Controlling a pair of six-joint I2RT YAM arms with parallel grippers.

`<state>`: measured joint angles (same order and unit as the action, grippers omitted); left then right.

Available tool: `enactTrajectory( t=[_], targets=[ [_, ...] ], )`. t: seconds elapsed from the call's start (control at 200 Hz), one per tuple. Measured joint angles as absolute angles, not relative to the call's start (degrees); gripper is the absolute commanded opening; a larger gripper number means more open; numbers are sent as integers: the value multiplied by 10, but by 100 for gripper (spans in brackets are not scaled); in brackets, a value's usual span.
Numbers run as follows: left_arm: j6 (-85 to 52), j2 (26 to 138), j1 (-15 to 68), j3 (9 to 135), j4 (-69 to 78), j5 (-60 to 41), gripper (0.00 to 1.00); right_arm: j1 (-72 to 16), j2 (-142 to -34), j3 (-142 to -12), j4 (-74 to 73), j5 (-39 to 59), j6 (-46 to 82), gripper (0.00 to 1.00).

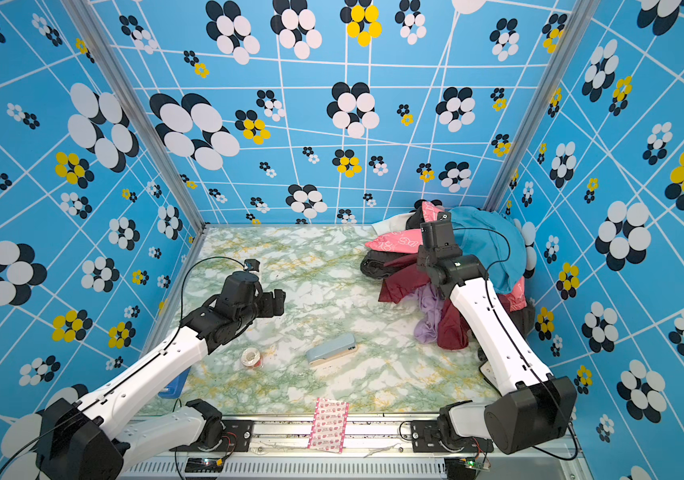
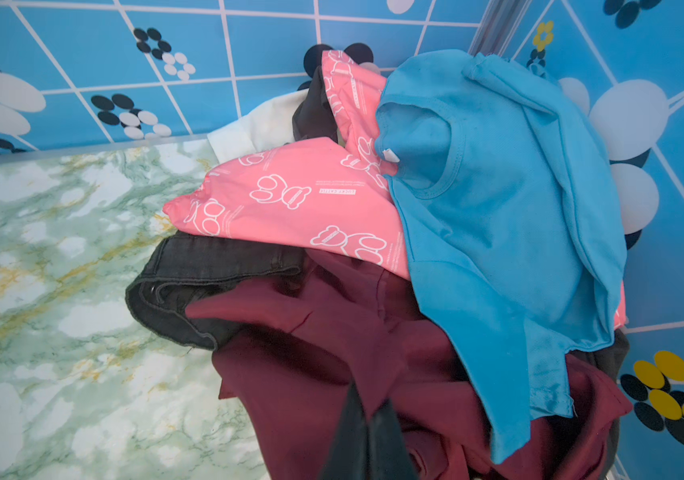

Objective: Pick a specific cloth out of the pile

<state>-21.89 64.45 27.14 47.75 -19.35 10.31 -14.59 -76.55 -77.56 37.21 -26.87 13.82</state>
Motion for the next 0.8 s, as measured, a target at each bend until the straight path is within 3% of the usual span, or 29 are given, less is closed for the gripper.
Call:
enactTrajectory(
  t=[0.8],
  targets=[
    [-230, 644, 279, 477, -194, 112, 92, -146, -624, -641, 107, -227, 144, 0]
  ],
)
